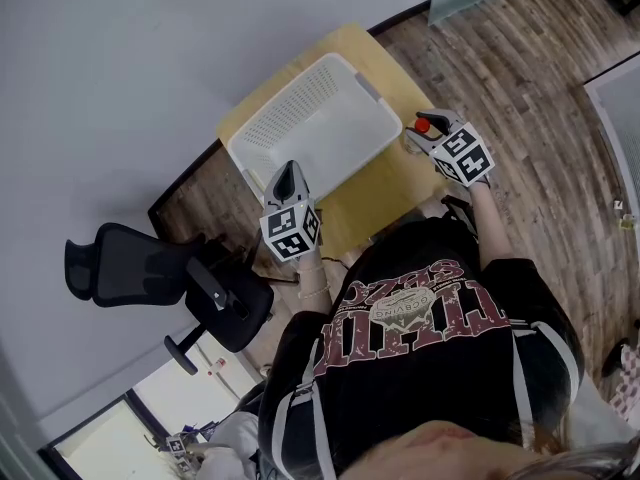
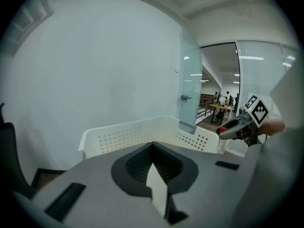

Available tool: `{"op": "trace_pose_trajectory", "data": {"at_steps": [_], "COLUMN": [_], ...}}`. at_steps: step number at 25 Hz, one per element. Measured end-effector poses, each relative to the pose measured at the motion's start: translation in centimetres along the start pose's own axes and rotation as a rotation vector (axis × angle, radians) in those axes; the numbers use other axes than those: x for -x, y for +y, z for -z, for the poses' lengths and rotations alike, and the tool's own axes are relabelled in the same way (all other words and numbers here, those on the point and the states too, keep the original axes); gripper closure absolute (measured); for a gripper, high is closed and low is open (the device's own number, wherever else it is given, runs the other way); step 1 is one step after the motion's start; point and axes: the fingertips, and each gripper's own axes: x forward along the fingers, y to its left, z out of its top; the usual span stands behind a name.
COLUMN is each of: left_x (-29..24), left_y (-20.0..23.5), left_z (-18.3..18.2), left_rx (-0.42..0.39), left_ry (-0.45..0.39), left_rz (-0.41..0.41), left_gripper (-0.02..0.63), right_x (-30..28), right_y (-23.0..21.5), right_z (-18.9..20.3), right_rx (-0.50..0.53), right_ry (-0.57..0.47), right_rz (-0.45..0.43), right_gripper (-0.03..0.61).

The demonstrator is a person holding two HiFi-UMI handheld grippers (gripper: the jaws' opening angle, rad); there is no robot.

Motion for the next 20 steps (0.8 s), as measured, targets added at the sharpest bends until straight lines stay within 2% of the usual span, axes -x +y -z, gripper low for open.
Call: {"op": "trace_pose_trajectory", "data": {"at_steps": [9,14,20], "left_x": [0.2,0.1,0.1], "left_y": [0.1,0.0,0.1], "left_z": [0.0,0.0,0.0], "left_rx": [-0.004,-0.001,-0.002], "left_ry": [-0.001,-0.002,-0.002], "left_rz": [-0.003,-0.002,-0.006], "left_gripper": [0.569,0.569,0.569], "right_x": [-0.2,0.1,1.0], "right_y": [0.7,1.4,1.4], "right_z": [0.7,1.0,1.6], "right_rx": [0.004,0.043,0.028], "right_ry": [0.005,0.015,-0.028], "right_rz": [-0.012,-0.019,0.002], "right_gripper": [0.41,0.41,0.408]}}
